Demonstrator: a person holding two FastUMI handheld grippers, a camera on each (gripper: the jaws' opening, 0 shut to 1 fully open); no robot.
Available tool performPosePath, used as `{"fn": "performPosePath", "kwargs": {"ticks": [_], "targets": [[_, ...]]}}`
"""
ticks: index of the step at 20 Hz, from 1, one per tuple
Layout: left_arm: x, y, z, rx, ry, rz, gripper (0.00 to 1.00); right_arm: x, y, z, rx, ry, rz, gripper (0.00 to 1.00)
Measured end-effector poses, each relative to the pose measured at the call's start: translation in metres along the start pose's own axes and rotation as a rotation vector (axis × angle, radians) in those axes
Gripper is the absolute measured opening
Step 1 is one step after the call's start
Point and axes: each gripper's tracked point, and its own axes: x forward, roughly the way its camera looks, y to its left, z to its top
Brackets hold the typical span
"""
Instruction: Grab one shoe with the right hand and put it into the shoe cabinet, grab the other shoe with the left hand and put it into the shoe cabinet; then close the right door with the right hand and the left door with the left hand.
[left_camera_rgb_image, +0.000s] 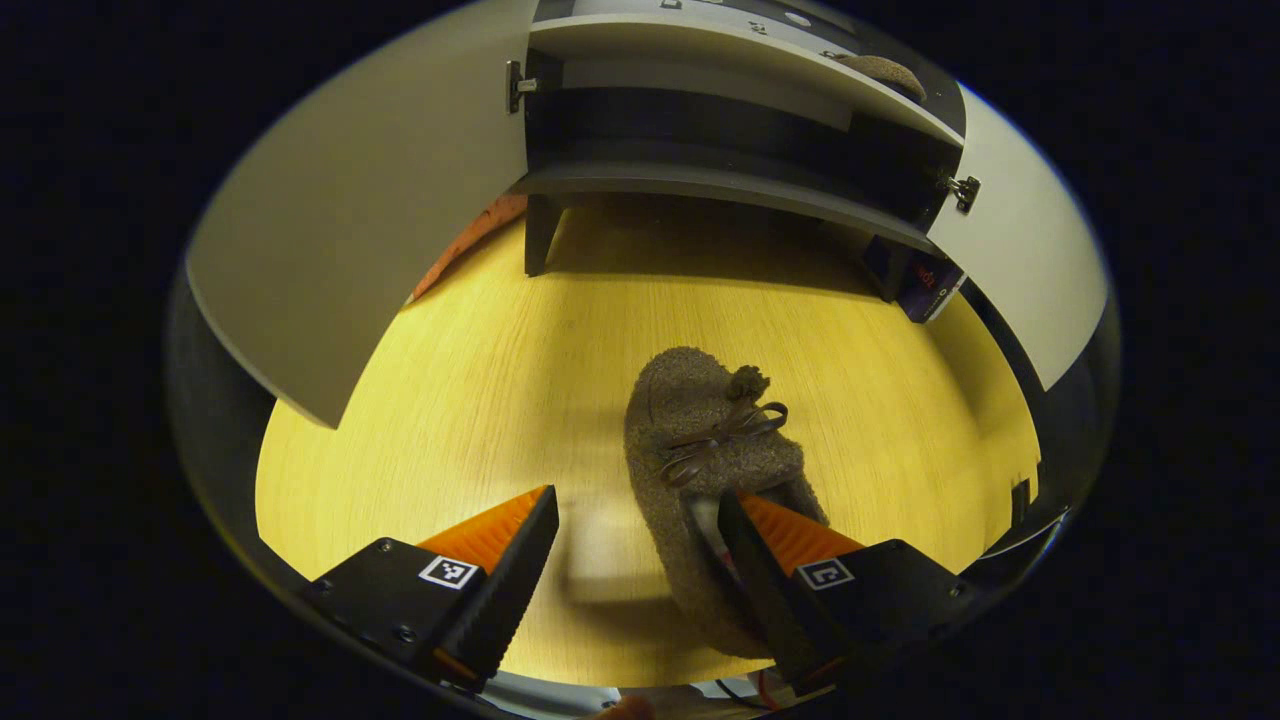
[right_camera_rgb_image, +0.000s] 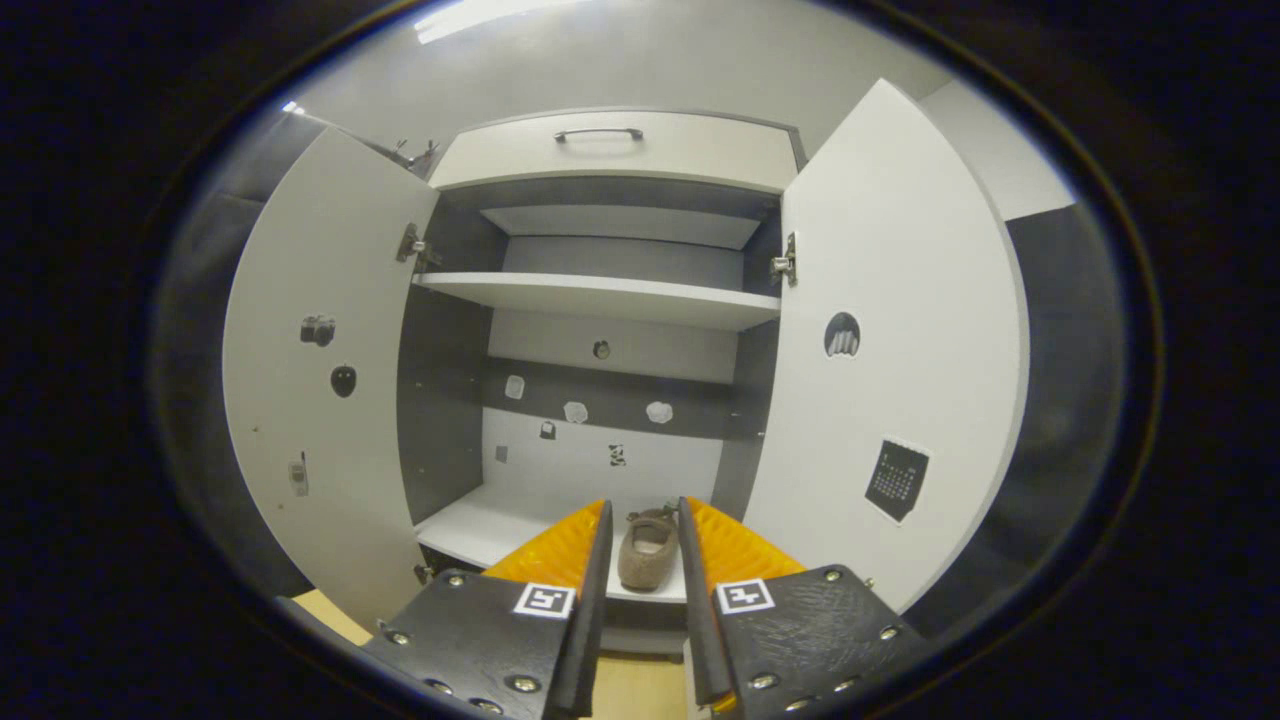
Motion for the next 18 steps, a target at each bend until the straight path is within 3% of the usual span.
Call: {"fn": "performPosePath", "kwargs": {"ticks": [3,6,11,13,18], "targets": [[0.017,0.0,-0.003,0.001,0.033,0.014,0.96,-0.004,-0.003,-0.003,-0.015,0.011,-0.001,0.37],[0.028,-0.005,-0.006,-0.005,0.058,0.009,0.79,-0.009,-0.004,-0.005,-0.036,0.017,0.0,0.37],[0.03,-0.007,0.002,0.074,0.032,0.065,0.11,-0.018,-0.004,0.0,-0.036,0.003,0.015,0.37],[0.023,-0.009,0.006,0.064,0.034,0.051,0.04,-0.02,-0.006,0.002,-0.031,-0.005,0.017,0.37],[-0.015,-0.014,0.078,0.106,-0.1,0.052,0.04,-0.029,-0.006,0.01,0.0,-0.032,0.034,0.37]]}}
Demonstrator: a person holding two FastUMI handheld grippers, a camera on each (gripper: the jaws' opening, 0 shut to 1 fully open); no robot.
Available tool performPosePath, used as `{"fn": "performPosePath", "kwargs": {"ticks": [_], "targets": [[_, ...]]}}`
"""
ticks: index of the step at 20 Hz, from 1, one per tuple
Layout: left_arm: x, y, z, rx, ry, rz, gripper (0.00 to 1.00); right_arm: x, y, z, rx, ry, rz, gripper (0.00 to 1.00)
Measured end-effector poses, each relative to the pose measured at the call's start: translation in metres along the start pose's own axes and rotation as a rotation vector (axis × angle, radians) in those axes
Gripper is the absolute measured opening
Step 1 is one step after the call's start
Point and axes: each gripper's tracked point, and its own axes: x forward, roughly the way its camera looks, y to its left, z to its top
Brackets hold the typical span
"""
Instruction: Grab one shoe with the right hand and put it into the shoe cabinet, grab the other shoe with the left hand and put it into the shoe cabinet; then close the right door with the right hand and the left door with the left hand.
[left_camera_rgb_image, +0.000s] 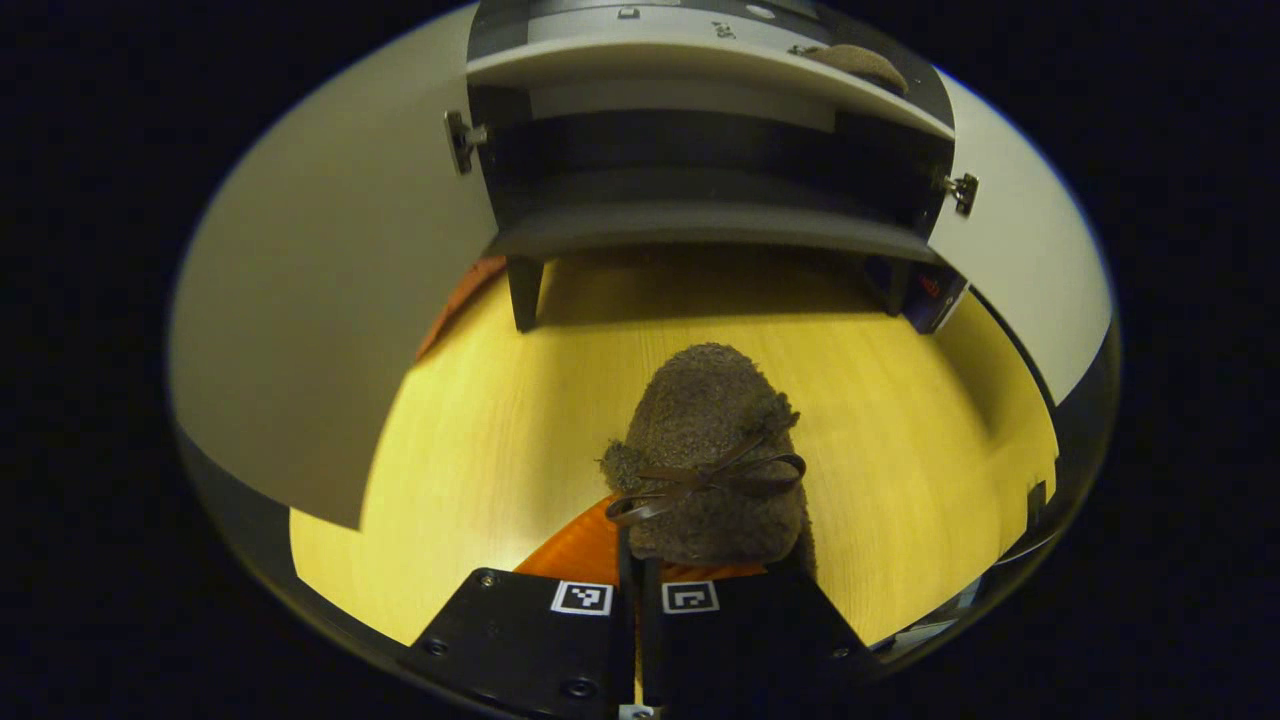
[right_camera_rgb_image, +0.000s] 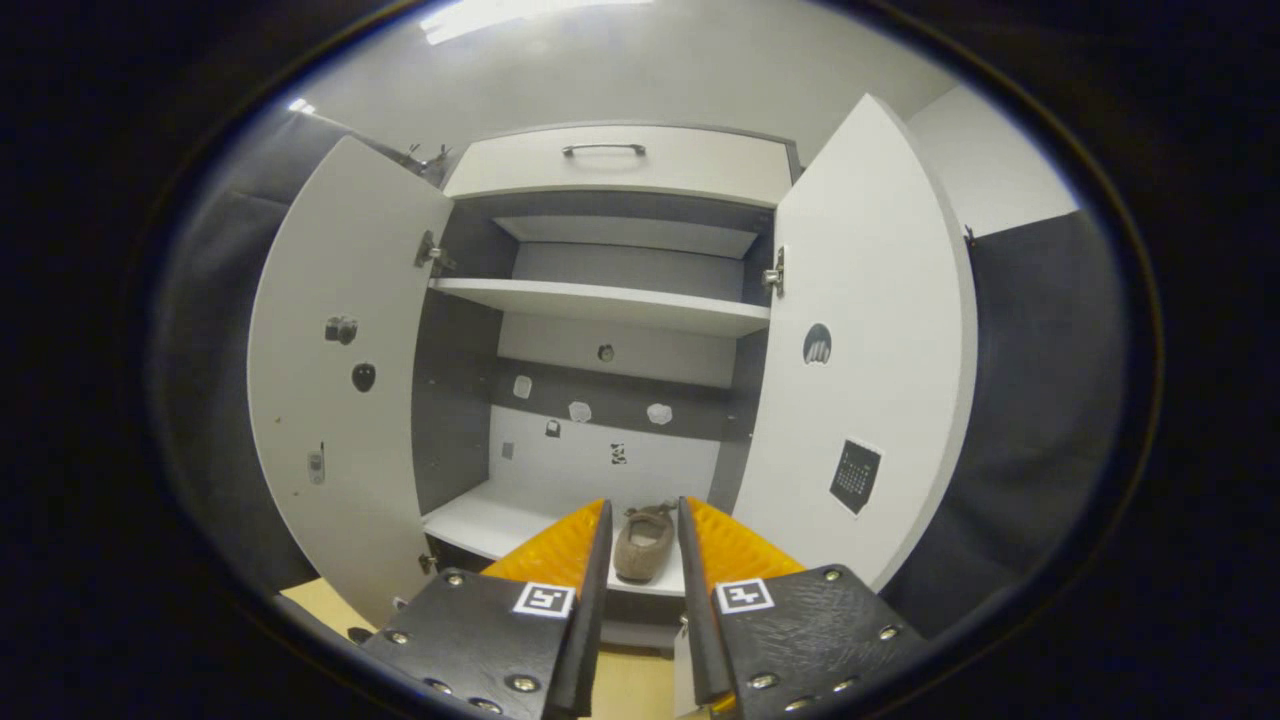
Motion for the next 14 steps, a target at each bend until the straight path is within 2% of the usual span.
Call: {"fn": "performPosePath", "kwargs": {"ticks": [4,7,8,13,14], "targets": [[-0.036,-0.01,0.095,0.032,-0.152,-0.007,0.04,-0.014,-0.003,0.01,0.028,-0.037,0.003,0.37],[-0.056,-0.015,0.153,0.043,-0.261,-0.019,0.04,-0.027,-0.01,0.015,0.049,-0.059,-0.004,0.37],[-0.066,-0.022,0.16,0.038,-0.293,-0.027,0.04,-0.032,-0.013,0.018,0.056,-0.067,-0.007,0.37],[-0.094,-0.035,0.245,0.039,-0.376,-0.024,0.04,-0.05,-0.027,0.023,0.091,-0.085,-0.028,0.37],[-0.099,-0.038,0.259,0.034,-0.393,-0.024,0.04,-0.053,-0.03,0.022,0.091,-0.082,-0.034,0.34]]}}
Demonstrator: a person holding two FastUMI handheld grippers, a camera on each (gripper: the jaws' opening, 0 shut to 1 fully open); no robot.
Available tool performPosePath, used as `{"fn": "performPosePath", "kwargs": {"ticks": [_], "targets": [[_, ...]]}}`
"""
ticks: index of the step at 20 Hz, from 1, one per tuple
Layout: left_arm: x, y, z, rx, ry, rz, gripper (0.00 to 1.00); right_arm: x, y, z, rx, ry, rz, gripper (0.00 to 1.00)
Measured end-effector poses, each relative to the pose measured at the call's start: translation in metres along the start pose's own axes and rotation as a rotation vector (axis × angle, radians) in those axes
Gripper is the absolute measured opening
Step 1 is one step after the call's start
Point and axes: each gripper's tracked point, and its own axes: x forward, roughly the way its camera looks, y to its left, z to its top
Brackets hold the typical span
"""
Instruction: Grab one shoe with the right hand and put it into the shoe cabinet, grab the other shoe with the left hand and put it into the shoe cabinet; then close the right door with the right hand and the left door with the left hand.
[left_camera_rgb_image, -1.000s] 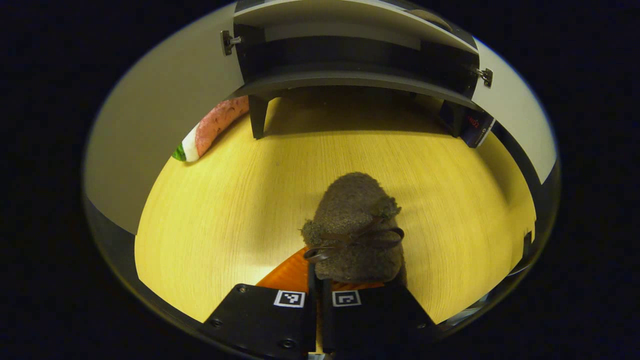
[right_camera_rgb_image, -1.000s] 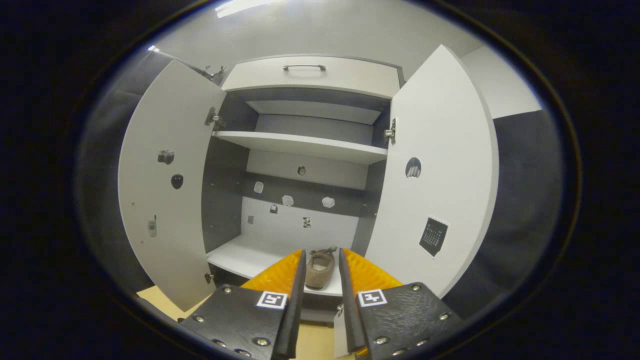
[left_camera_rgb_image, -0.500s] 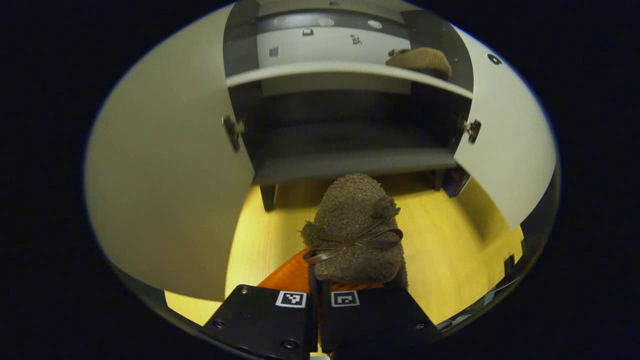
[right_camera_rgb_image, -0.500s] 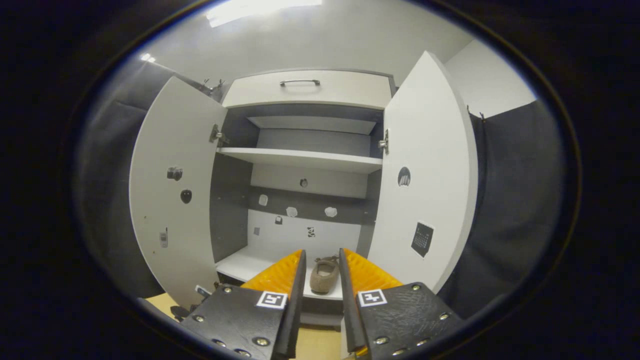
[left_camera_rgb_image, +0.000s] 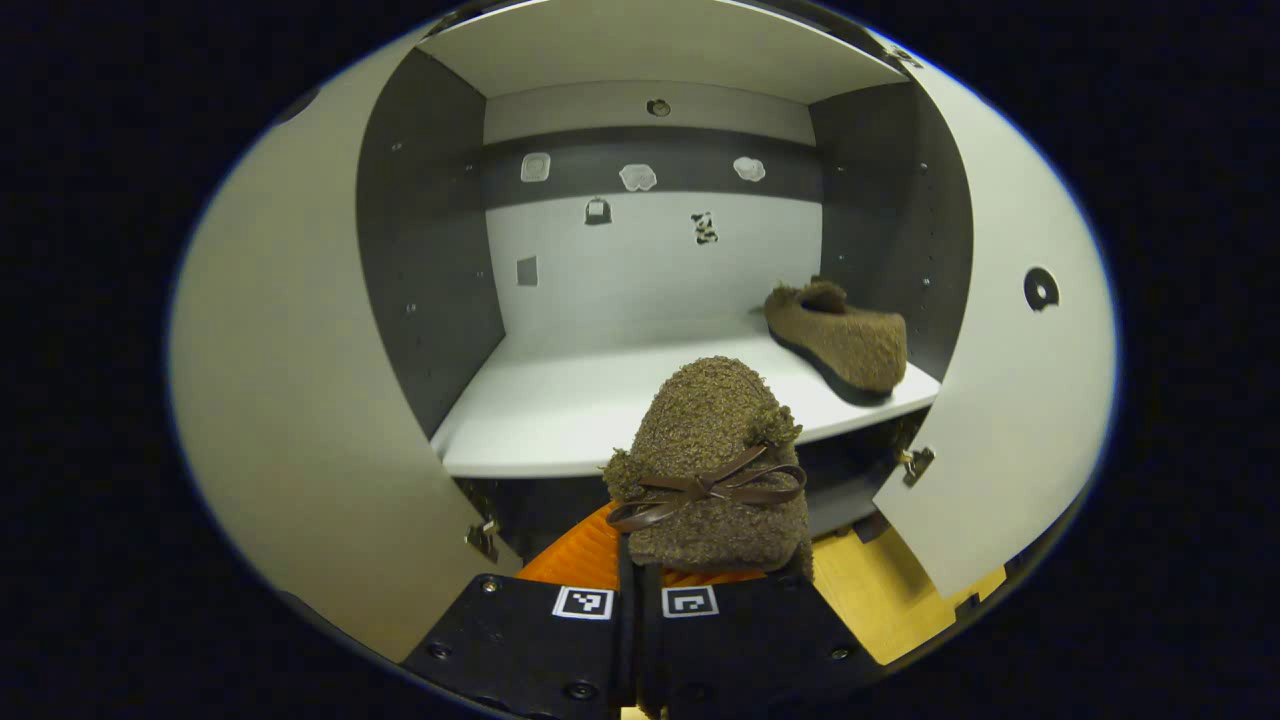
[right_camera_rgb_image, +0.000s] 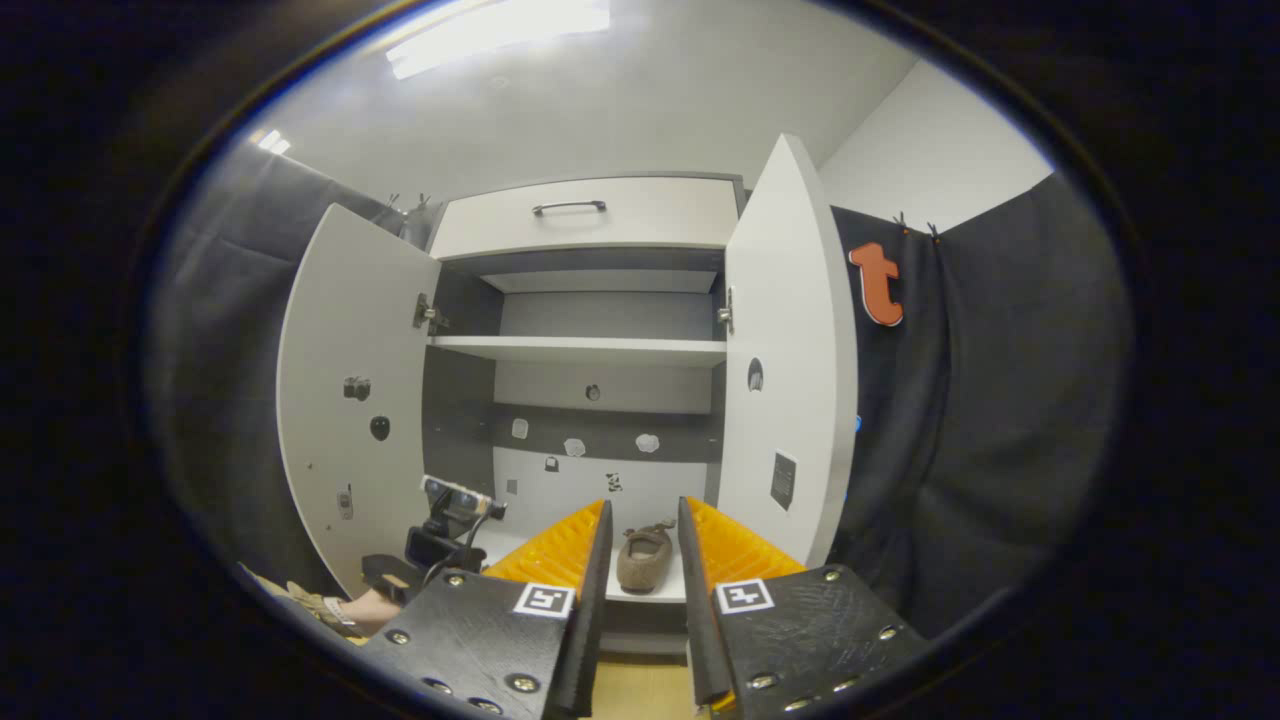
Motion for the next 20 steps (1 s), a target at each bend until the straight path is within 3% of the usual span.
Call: {"fn": "performPosePath", "kwargs": {"ticks": [5,10,20], "targets": [[0.042,-0.004,0.072,-0.017,-0.047,0.017,0.04,-0.008,-0.016,-0.007,-0.013,0.026,-0.037,0.37],[0.088,-0.005,0.11,-0.007,-0.058,0.043,0.04,-0.013,-0.026,-0.01,-0.013,0.04,-0.059,0.34],[0.154,0.023,0.107,0.016,0.034,0.125,0.04,-0.009,-0.035,-0.018,-0.017,0.07,-0.086,0.37]]}}
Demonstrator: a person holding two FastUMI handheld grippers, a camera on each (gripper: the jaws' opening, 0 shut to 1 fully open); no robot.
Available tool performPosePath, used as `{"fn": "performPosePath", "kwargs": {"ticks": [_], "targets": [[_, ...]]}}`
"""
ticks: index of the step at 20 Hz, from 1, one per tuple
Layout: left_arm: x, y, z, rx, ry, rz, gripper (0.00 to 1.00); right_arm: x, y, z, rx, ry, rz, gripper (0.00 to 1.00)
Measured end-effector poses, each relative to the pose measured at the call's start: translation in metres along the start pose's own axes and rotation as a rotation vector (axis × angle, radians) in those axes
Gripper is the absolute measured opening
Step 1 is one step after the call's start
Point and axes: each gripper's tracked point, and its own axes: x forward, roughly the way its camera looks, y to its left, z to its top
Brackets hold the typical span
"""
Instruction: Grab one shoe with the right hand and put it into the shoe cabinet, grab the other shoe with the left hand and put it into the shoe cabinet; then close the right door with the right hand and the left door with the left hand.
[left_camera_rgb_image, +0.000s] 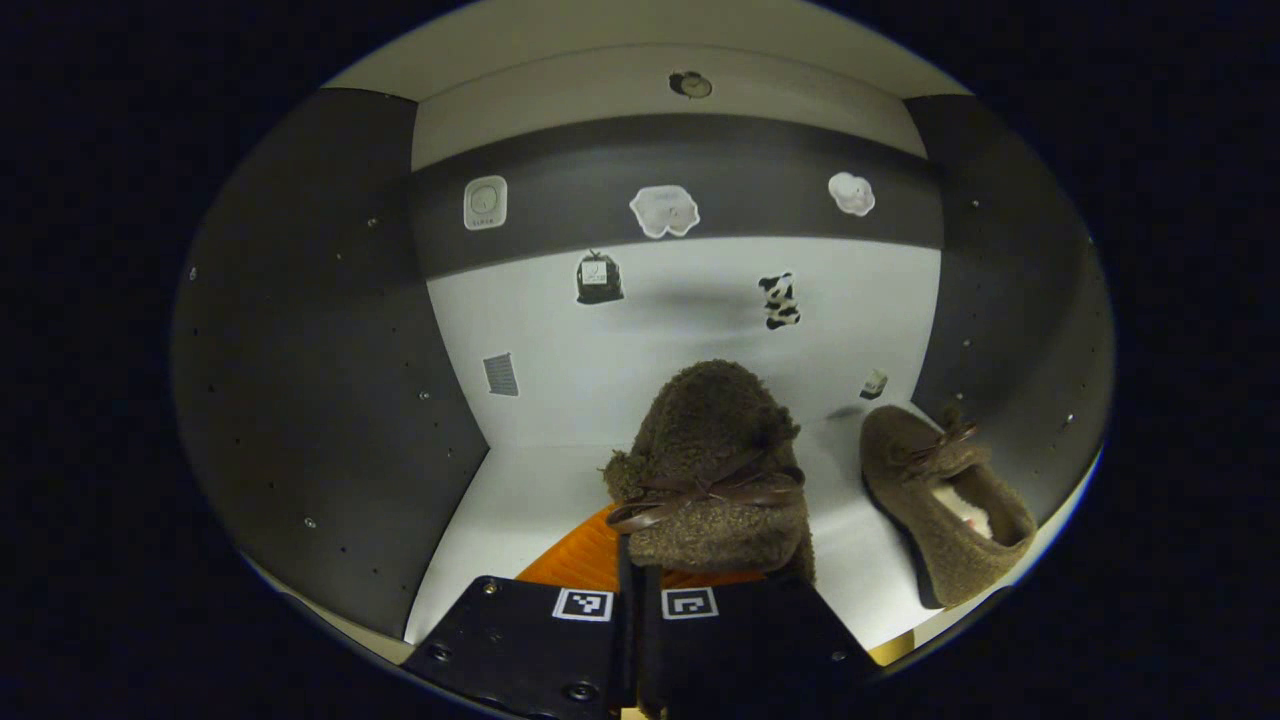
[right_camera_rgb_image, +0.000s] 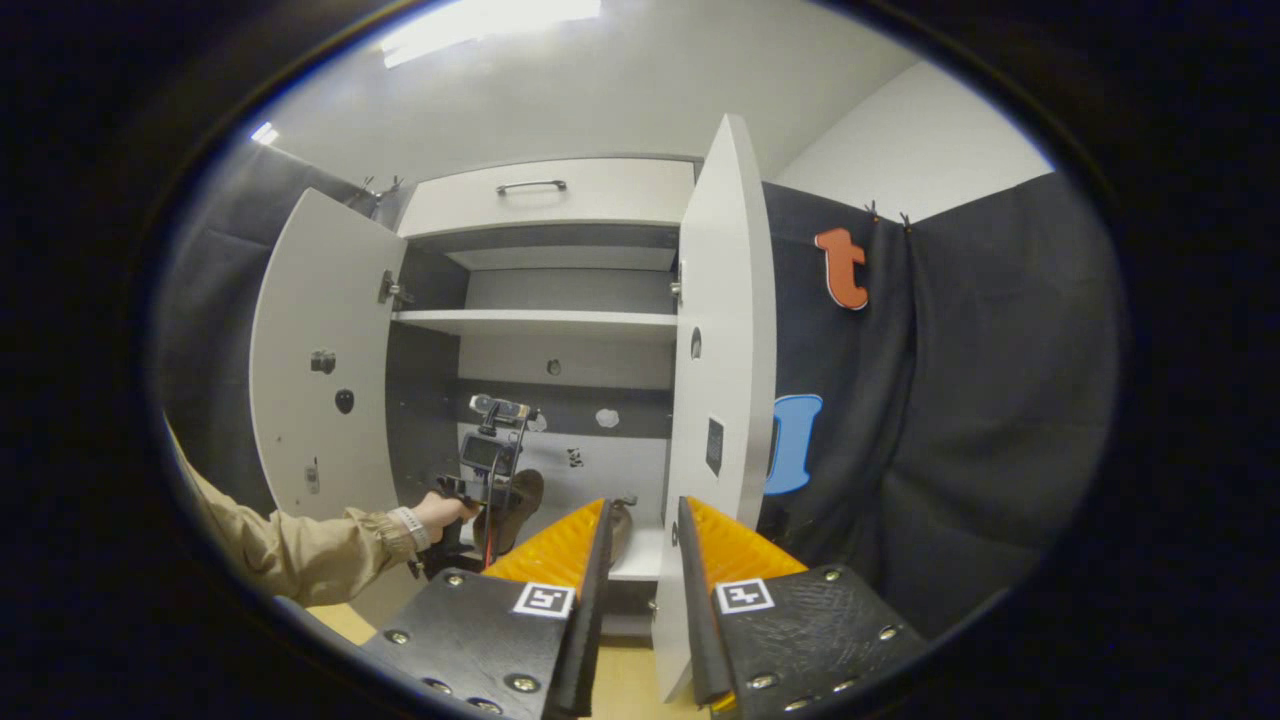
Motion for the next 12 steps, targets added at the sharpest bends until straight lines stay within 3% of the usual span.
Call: {"fn": "performPosePath", "kwargs": {"ticks": [6,7,10,11,12], "targets": [[0.017,-0.002,-0.017,-0.004,0.054,0.001,0.08,-0.003,0.0,-0.009,0.018,0.022,0.0,0.4],[0.016,0.0,-0.018,-0.007,0.061,0.01,0.16,-0.004,0.0,-0.011,0.017,0.028,0.003,0.37],[0.011,0.003,-0.017,-0.001,0.057,0.013,0.25,-0.006,-0.001,-0.016,0.024,0.041,0.007,0.37],[0.007,0.005,-0.016,0.005,0.059,0.016,0.37,-0.008,-0.001,-0.016,0.03,0.043,0.009,0.37],[0.003,0.005,-0.014,0.005,0.053,0.011,0.42,-0.009,-0.001,-0.017,0.036,0.043,0.012,0.37]]}}
